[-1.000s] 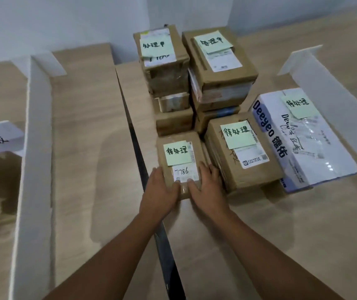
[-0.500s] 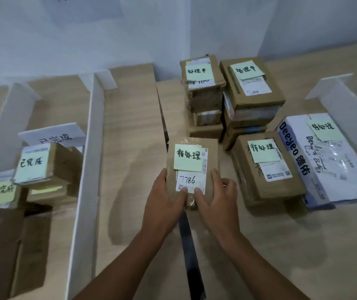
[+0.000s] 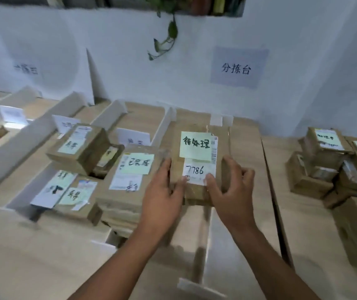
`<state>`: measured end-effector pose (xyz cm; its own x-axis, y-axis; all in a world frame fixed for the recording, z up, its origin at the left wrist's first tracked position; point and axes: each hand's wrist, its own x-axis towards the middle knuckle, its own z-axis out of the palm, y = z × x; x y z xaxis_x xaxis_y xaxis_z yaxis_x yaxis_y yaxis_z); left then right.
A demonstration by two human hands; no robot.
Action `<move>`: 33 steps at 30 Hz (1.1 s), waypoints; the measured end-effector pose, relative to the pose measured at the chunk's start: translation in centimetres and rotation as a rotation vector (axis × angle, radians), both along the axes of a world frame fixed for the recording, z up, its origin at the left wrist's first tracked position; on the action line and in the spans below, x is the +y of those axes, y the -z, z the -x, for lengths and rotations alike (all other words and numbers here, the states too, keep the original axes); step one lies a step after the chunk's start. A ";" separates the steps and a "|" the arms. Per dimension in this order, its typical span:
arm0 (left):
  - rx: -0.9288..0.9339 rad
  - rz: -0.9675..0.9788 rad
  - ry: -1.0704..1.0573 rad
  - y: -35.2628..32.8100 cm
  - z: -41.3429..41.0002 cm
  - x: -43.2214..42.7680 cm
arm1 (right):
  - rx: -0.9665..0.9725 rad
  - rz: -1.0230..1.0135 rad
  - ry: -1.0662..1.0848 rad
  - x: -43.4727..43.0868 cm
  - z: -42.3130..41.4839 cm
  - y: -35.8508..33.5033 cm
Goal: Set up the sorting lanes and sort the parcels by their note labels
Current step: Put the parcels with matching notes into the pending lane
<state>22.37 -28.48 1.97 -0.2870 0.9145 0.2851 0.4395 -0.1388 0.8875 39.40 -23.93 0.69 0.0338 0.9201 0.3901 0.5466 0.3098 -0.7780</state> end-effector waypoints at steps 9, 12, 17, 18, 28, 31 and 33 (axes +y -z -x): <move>0.081 -0.150 -0.261 -5.2 27.3 -12.7 | 0.014 -0.119 -0.297 -7.6 29.1 -4.9; 0.120 -0.149 -0.348 -5.6 35.5 -15.3 | 0.021 -0.125 -0.393 -8.9 37.4 -5.2; 0.152 -0.113 -0.450 -5.0 48.1 -17.0 | -0.004 -0.108 -0.508 -9.6 50.7 -4.7; 0.176 -0.102 -0.474 -4.8 50.7 -17.0 | -0.008 -0.098 -0.529 -9.3 53.5 -4.3; 0.217 0.129 -0.585 -0.9 76.3 -13.4 | 0.034 0.087 -0.670 -5.4 79.0 0.8; 0.178 0.181 -0.528 0.0 81.6 -11.0 | 0.009 0.139 -0.645 -3.6 84.0 1.9; 0.149 0.204 -0.505 0.9 84.2 -9.6 | -0.004 0.179 -0.627 -2.7 86.4 2.8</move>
